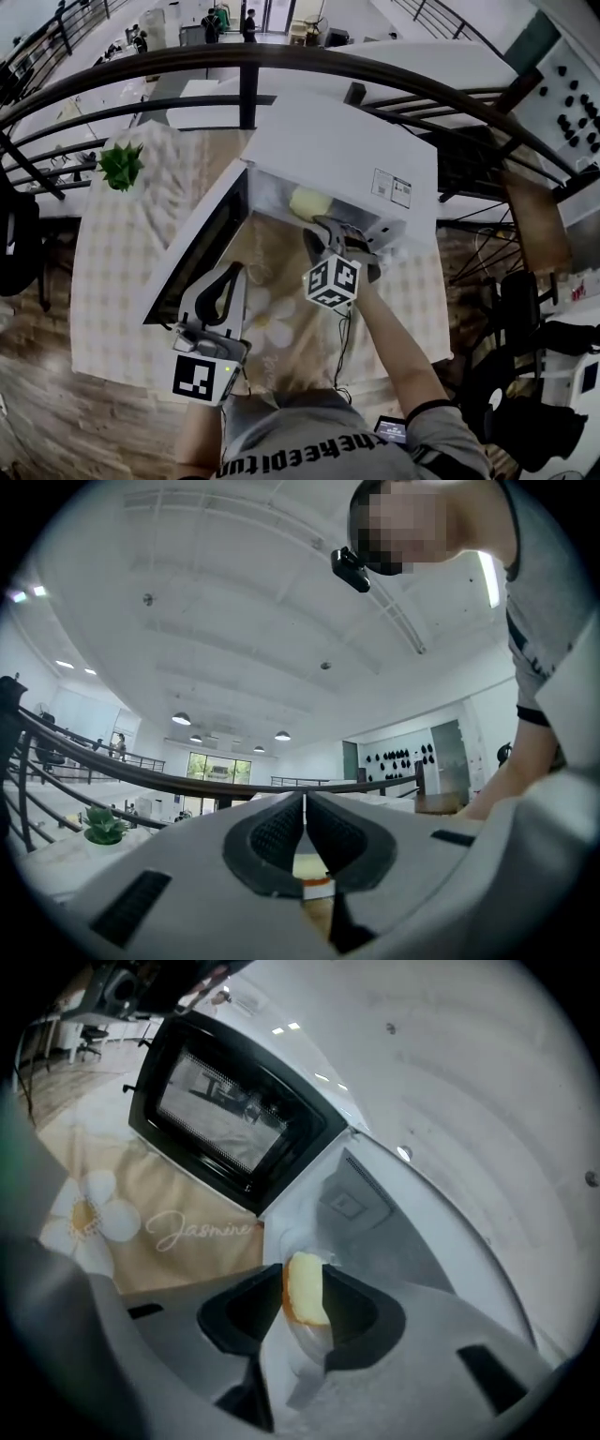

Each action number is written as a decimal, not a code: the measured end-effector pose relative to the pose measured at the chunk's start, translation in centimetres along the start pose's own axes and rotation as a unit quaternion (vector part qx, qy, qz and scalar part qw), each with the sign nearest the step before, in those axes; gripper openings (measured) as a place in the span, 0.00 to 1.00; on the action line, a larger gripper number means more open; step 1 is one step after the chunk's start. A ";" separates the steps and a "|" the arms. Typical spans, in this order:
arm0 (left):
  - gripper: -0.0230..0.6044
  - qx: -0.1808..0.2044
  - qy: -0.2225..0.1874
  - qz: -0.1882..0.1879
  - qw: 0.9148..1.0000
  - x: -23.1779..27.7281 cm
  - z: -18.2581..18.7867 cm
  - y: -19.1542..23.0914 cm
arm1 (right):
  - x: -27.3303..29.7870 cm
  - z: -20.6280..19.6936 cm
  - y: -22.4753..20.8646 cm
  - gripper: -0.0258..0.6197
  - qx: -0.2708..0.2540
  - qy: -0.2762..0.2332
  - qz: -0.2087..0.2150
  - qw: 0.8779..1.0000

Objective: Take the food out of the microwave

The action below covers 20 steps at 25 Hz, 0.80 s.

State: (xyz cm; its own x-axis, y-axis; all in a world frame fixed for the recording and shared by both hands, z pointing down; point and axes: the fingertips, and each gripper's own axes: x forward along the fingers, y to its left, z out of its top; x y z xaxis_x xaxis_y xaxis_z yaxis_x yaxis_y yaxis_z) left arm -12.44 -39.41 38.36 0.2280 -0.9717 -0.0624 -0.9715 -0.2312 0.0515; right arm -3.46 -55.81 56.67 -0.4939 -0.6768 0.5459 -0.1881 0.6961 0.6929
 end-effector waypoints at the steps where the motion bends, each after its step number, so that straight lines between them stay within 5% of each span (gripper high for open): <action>1: 0.06 0.001 0.002 0.005 1.000 0.0 -0.1 0.0 | 0.6 -0.4 0.0 0.25 -0.006 0.004 0.000 1.000; 20: 0.06 0.005 0.032 0.053 0.998 0.7 -2.6 -1.1 | 7.0 -5.0 1.6 0.27 -0.098 0.041 -0.004 0.994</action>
State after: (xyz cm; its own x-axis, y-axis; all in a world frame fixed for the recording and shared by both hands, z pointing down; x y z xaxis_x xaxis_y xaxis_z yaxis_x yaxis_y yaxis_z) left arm -11.04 -39.99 40.87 0.1269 -0.9919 0.0076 -0.9910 -0.1264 0.0438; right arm -3.00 -60.68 63.94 -0.4202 -0.7045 0.5719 -0.0176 0.6365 0.7711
